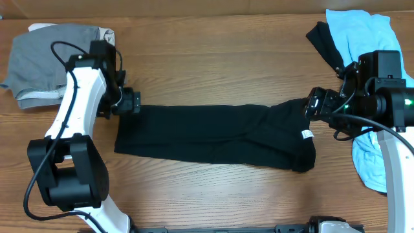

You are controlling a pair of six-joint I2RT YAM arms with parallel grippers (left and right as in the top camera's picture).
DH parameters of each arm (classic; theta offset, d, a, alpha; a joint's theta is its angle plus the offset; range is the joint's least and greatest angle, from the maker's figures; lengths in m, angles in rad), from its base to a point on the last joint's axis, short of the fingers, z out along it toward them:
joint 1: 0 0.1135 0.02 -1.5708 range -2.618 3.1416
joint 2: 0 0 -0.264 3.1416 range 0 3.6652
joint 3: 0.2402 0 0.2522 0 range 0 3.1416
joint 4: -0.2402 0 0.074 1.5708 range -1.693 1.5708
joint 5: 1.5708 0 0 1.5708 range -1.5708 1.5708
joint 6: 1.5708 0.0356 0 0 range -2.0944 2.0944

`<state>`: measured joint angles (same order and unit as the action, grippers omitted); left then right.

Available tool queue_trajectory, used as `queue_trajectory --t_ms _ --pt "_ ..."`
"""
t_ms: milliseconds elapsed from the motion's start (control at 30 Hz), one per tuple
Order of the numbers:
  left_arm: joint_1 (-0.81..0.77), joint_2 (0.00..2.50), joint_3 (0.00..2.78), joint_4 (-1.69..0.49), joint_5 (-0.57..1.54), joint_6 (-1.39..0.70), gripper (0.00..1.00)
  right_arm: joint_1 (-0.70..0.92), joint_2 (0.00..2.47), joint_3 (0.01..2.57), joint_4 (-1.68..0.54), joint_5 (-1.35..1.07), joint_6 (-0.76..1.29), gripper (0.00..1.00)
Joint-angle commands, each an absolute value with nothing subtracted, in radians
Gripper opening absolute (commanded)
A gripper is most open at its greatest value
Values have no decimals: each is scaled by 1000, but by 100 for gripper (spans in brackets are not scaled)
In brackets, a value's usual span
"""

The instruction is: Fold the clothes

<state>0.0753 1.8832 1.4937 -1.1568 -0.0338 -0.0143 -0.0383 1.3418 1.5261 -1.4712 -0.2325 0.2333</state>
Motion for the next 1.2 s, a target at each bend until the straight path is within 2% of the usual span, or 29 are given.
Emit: queue_trajectory --t_ms 0,267,500,600,900,1167 --pt "96 1883 1380 -1062 -25 47 89 -34 1337 1538 -1452 -242 240 85" --pt "113 1885 1237 -854 -24 121 87 -34 1337 1538 -1433 -242 240 85" --pt "113 1885 1175 -767 1 120 85 -34 1337 1538 -1430 -241 239 85" --pt "113 1885 1150 -741 2 118 78 -33 1337 1538 -1429 -241 239 85" --pt "113 1887 1072 -671 1 99 72 -34 1337 1538 -1430 -237 239 85" --pt "113 1906 981 -586 -11 65 54 -34 1337 1538 -1426 -237 239 85"
